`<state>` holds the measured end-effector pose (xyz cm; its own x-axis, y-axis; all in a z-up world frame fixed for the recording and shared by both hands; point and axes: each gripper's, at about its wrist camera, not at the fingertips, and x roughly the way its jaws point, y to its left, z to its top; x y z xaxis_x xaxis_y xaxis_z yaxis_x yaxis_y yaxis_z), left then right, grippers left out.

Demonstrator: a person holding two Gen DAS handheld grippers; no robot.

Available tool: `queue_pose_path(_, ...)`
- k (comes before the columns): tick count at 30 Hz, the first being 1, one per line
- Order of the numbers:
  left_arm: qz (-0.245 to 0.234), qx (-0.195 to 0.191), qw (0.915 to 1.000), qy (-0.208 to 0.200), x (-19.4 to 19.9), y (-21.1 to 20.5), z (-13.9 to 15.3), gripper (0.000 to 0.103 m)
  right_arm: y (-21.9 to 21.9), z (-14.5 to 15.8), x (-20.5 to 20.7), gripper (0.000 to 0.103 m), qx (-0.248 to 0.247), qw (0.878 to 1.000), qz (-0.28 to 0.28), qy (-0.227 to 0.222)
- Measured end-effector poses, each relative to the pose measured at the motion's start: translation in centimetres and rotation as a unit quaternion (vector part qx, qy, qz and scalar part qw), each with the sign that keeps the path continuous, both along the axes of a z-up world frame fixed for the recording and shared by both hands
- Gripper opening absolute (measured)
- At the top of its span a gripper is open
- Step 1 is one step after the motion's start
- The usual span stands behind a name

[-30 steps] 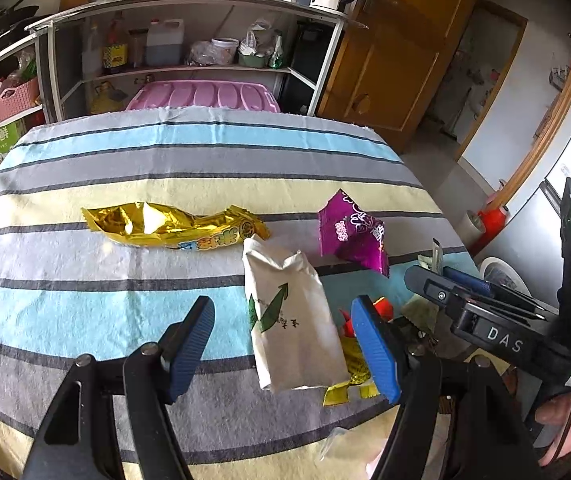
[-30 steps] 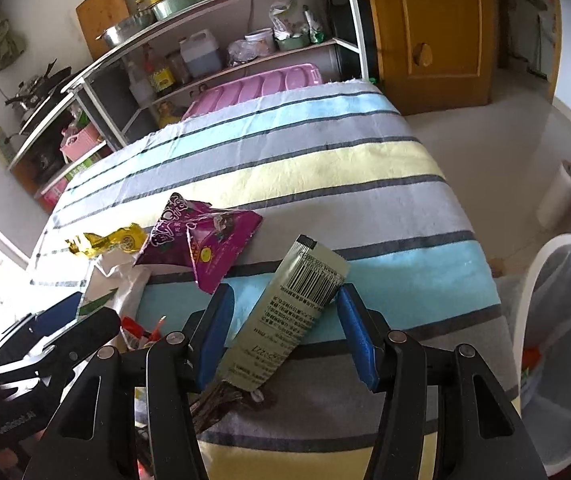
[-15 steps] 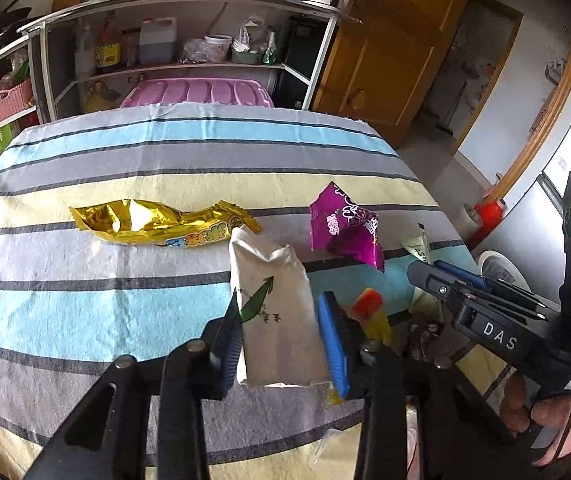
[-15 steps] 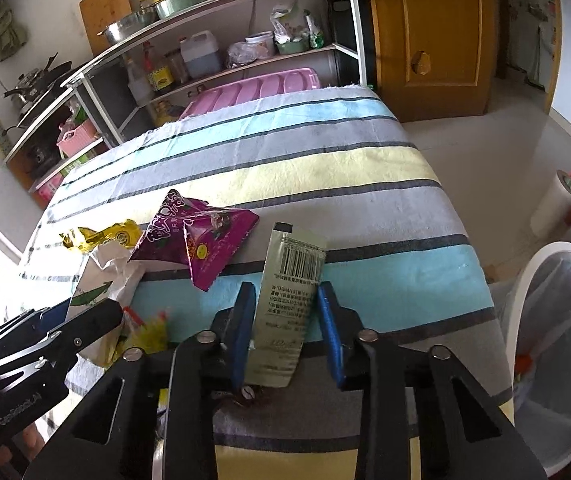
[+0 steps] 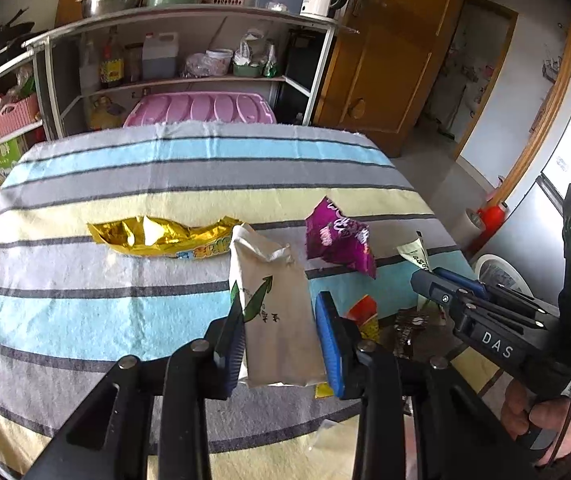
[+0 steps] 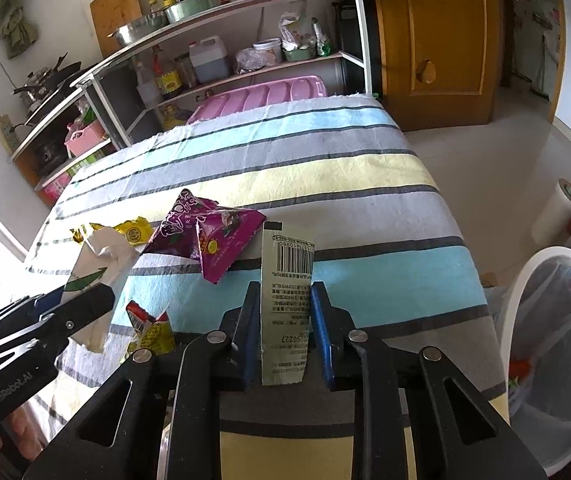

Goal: Collect trash
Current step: 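Carry the paper bag and barcode packet over the bin and open both tools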

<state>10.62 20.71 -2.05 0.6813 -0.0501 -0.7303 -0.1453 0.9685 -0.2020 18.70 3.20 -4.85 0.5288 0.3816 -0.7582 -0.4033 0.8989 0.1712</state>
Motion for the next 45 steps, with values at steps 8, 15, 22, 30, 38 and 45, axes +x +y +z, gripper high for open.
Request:
queue_pose_path(8, -0.016, 0.017, 0.9995, -0.022, -0.7, -2.0, 2.1, 0.035, -1.9, 2.3, -1.5, 0.025, 0.019, 0.999, -0.004, -0.026)
queue_pose_path(15, -0.042, 0.027, 0.9979, -0.041, -1.1, -4.8, 3.7, 0.035, -4.7, 4.5, -3.0, 0.025, 0.030, 0.998, -0.019, -0.052)
queue_pose_path(22, -0.074, 0.038, 0.9950, -0.054, -0.7, -8.4, 4.9, 0.035, -8.3, 5.6, -4.2, 0.025, 0.035, 0.997, -0.039, -0.062)
queue_pose_path(30, -0.128, 0.038, 0.9894, -0.057, 0.2, -13.7, 5.1, 0.035, -13.8, 6.3, -5.0, 0.025, 0.027, 0.993, -0.086, -0.081)
queue_pose_path(38, -0.186, 0.042, 0.9802, -0.052, 1.8, -20.2, 4.9, 0.036, -20.0, 5.9, -5.5, 0.025, 0.018, 0.987, -0.138, -0.078)
queue_pose_path(45, -0.232, 0.053, 0.9704, -0.041, 3.0, -26.0, 4.0, 0.036, -24.9, 4.7, -5.8, 0.025, 0.005, 0.982, -0.178, -0.068)
